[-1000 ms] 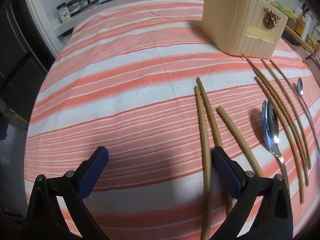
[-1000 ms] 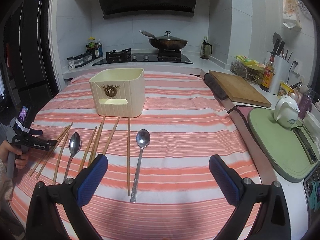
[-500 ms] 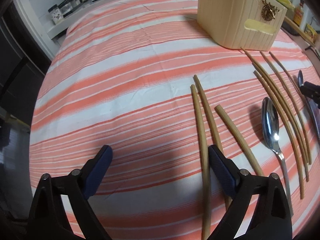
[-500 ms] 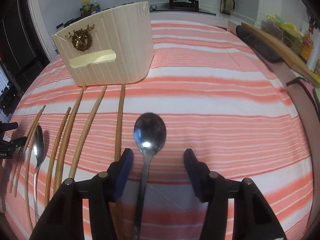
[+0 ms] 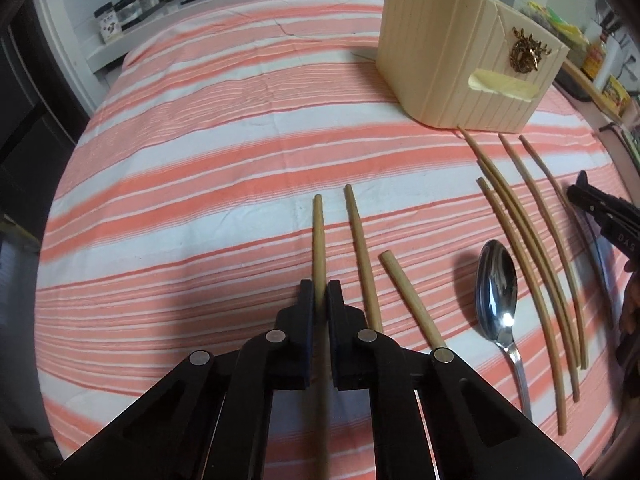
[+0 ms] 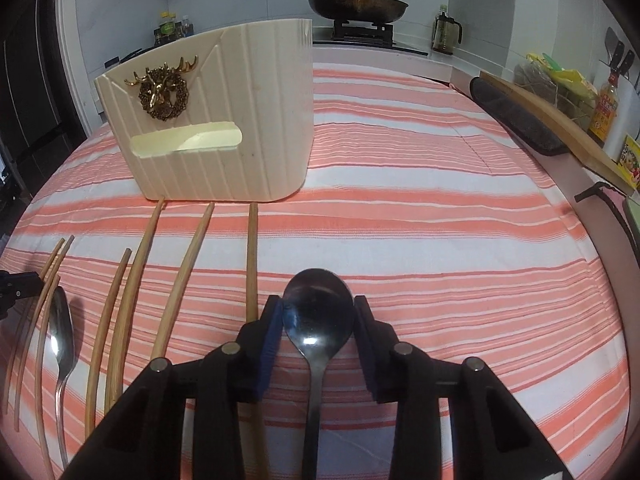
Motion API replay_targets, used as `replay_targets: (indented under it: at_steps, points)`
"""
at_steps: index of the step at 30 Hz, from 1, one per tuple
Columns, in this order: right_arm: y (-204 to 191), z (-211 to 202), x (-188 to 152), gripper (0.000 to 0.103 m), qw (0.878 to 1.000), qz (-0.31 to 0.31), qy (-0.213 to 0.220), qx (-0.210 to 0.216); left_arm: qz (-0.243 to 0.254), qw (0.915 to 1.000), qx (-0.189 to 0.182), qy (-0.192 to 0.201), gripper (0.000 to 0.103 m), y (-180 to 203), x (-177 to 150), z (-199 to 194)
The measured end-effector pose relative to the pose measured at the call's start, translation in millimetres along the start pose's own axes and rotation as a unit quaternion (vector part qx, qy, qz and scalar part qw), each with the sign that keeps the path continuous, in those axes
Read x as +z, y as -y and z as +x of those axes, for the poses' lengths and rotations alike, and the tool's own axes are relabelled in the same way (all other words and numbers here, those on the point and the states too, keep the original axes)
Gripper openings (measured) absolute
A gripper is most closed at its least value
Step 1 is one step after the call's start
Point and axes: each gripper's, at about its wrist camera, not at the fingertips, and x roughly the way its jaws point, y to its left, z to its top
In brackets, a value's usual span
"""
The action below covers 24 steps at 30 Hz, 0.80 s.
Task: Organize utensils
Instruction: 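Carry the spoon and chopstick over the cream box while both tools release them inside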
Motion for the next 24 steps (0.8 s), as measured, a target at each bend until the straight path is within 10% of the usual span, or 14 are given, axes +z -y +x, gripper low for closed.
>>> replay_targets:
  at_steps: [12, 24]
  points:
    - [27.3, -100.9, 5.7, 0.036, 0.992, 0.014, 0.103, 0.075, -0.076, 0.9846, -0.025, 0.155, 0.005, -28.1, -11.0, -118.0]
    - [22.3, -167.2, 1.7, 0.035, 0.979, -0.004, 0.166, 0.119, -0.1, 0.9676, -0.059, 0.224, 0.005, -26.0, -22.0, -184.6]
